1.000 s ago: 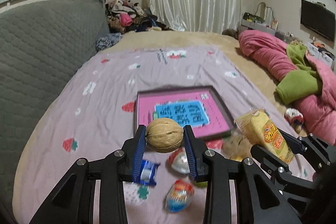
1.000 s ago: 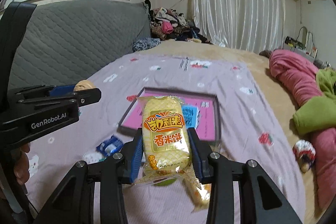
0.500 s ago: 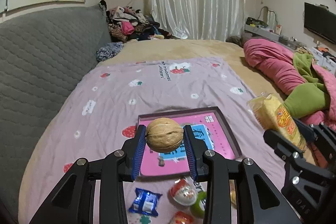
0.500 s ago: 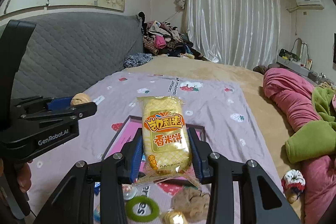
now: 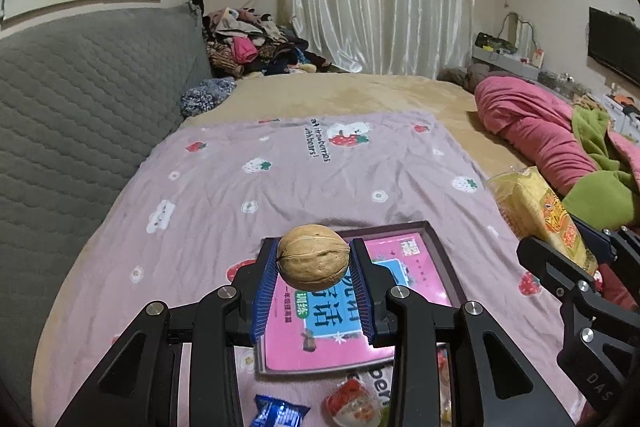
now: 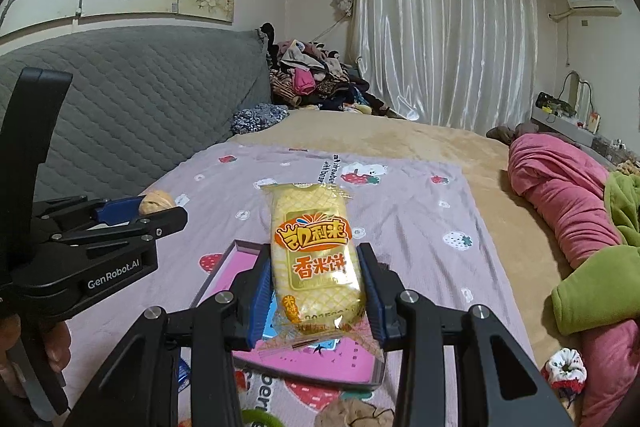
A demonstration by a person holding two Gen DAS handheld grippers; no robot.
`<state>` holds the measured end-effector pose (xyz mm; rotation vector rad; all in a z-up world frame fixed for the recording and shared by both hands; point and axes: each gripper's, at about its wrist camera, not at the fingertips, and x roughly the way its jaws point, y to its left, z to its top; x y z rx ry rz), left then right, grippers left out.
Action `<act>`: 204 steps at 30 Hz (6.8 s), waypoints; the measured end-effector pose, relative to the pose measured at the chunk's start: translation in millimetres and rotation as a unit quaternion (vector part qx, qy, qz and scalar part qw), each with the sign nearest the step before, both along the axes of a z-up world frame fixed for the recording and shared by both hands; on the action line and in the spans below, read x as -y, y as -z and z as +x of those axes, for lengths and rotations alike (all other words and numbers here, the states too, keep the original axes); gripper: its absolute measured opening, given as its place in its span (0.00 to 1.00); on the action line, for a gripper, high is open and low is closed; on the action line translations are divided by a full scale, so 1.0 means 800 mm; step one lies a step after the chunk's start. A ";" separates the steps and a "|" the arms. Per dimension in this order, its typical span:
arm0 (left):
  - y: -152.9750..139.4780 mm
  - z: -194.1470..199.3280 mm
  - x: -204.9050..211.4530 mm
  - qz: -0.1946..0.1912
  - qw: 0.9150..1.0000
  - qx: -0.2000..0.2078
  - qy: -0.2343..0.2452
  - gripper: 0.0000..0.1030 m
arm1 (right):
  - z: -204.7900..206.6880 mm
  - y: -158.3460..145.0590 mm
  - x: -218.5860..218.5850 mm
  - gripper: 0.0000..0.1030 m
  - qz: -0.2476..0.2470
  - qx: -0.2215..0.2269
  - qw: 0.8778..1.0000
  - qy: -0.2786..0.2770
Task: Organize objects
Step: 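Lift and carry the walnut and yellow bag with both tools toward the tray, then open left tool dropping the walnut onto the book while right tool releases the bag, then withdraw both open tools from the tray back toward the remaining items, then move left tool to the blue Kinder egg while right tool moves to the other yellow bag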
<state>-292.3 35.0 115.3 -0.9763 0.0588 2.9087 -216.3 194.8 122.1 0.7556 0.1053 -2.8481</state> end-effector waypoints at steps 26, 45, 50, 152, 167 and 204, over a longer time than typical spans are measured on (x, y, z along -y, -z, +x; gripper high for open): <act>0.169 -0.179 -0.012 0.000 0.999 0.048 -0.012 0.36 | -0.167 0.134 -0.017 0.40 -0.007 0.073 0.997 -0.009; 0.267 -0.231 -0.001 0.018 0.995 0.101 -0.006 0.36 | -0.227 0.257 -0.007 0.40 0.030 0.150 0.988 0.016; 0.273 -0.238 0.003 0.027 0.993 0.113 -0.009 0.36 | -0.233 0.266 -0.012 0.40 0.026 0.165 0.986 0.023; 0.000 0.258 0.025 -0.006 0.999 -0.002 -0.033 0.82 | 0.217 -0.023 -0.014 0.95 0.041 0.019 0.999 0.018; 0.057 0.262 0.016 -0.010 0.999 0.044 -0.027 0.82 | 0.228 0.027 -0.013 0.95 0.048 0.046 0.997 0.027; 0.210 0.245 0.013 -0.005 0.993 0.119 0.004 0.82 | 0.202 0.177 -0.025 0.95 0.053 0.142 0.988 0.024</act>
